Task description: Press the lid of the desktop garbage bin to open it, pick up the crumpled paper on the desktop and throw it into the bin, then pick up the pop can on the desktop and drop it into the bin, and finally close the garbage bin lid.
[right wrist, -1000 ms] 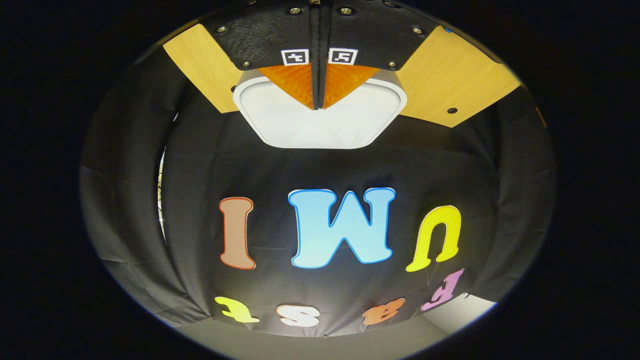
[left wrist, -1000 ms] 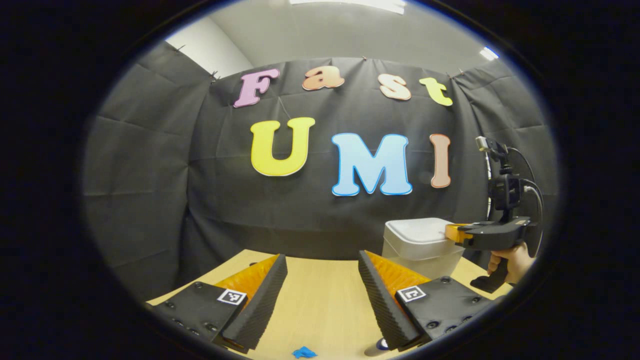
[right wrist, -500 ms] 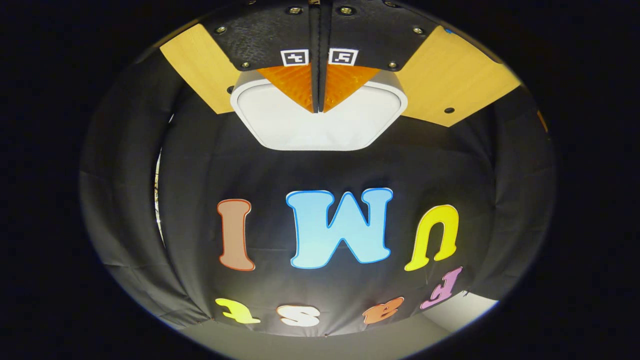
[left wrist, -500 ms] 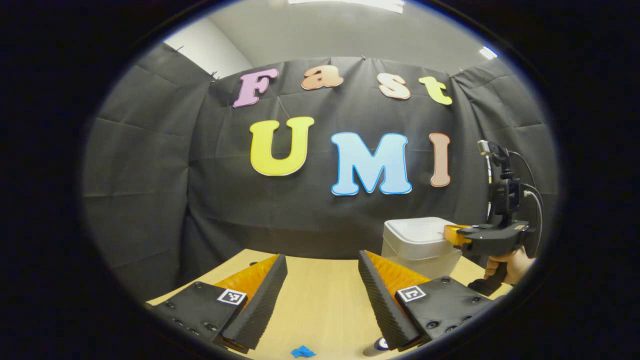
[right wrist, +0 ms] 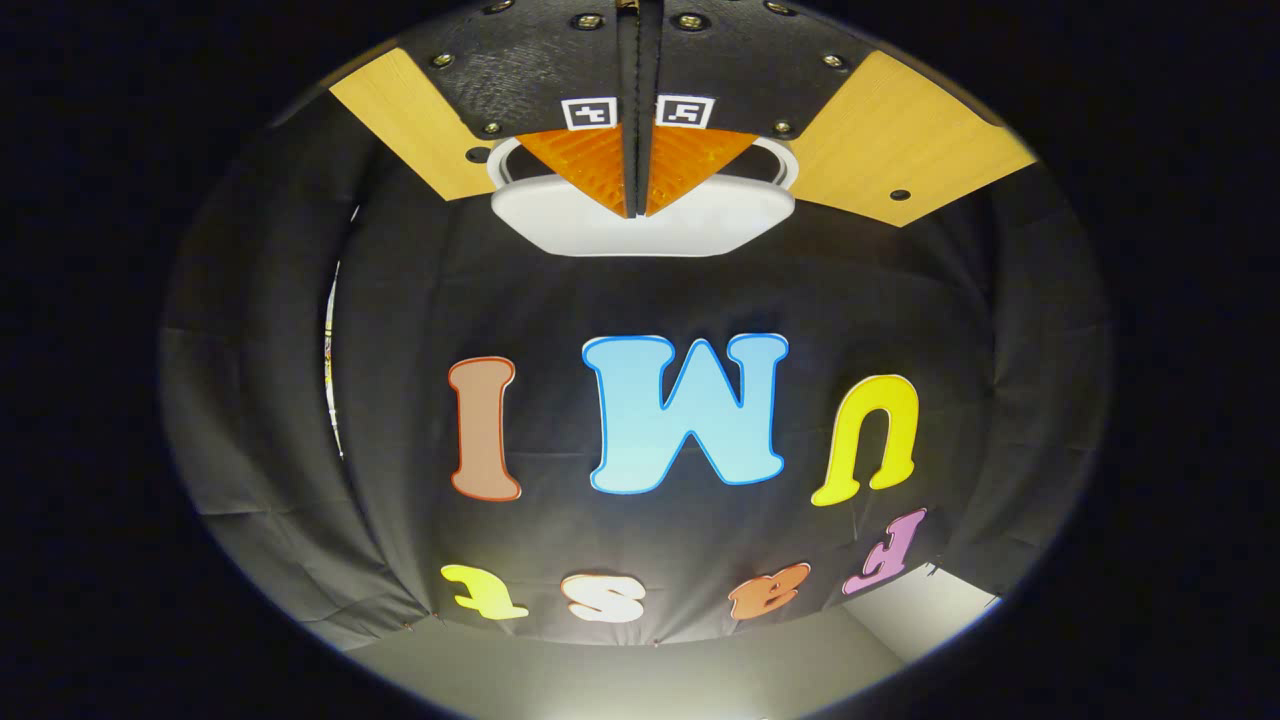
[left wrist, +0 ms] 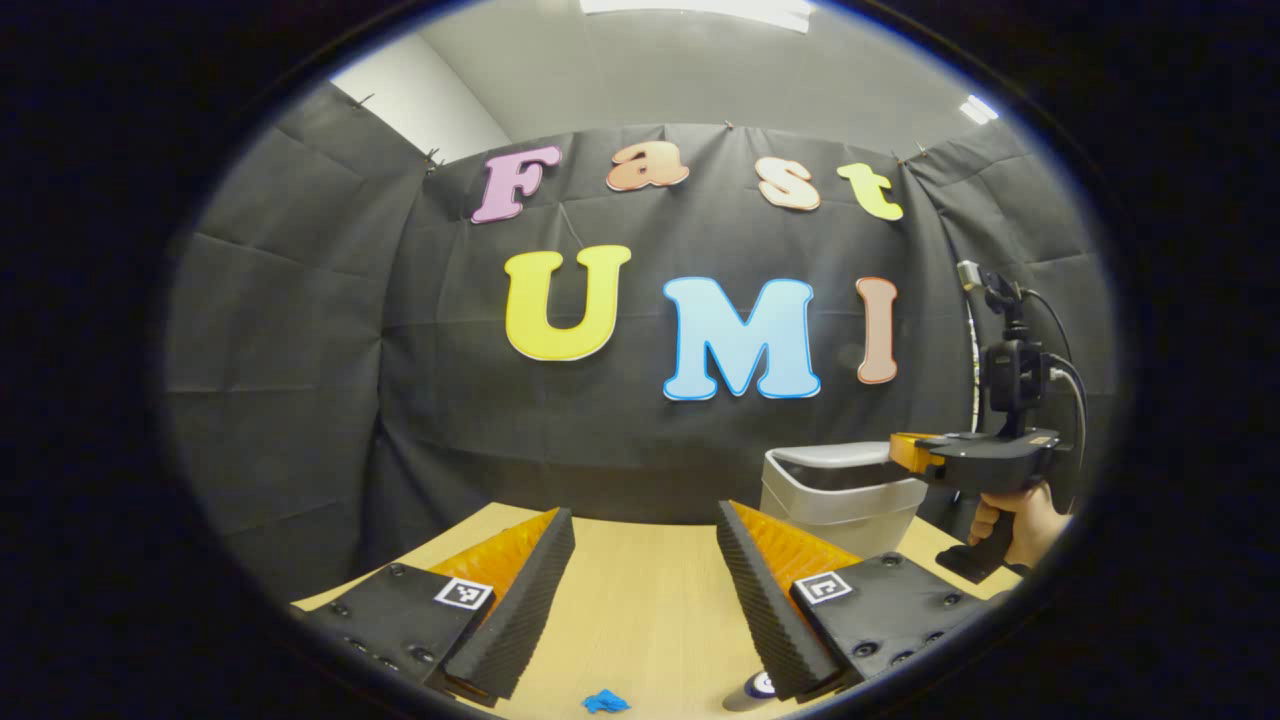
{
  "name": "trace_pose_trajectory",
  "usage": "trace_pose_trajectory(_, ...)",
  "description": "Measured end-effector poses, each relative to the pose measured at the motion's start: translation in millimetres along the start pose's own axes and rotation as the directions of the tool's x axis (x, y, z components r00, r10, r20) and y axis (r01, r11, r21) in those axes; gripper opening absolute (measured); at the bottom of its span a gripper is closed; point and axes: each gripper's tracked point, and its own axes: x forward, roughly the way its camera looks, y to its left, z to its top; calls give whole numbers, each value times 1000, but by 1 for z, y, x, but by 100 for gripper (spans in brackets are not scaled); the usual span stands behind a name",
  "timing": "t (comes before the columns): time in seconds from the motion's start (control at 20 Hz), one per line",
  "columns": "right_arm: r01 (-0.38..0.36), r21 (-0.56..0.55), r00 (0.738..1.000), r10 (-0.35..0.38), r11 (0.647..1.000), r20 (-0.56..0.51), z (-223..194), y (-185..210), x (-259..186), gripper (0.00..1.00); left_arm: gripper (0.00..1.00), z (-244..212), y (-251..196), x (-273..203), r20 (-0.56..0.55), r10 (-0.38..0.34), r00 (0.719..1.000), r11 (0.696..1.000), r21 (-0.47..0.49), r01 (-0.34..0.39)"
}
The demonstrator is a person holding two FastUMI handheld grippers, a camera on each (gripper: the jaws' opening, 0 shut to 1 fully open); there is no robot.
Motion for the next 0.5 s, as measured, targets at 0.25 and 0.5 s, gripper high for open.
trace_pose_trajectory(0.25,28,-4,999,-27,1000,23,11,-11,-17,0,92,0,1,-7,5,-5,1000,1000,-6,5)
trace_pose_trajectory(0.5,38,-23,998,-36,999,50,18,-12,-37,0,94,-5,0,-6,0,-13,1000,1000,-15,13)
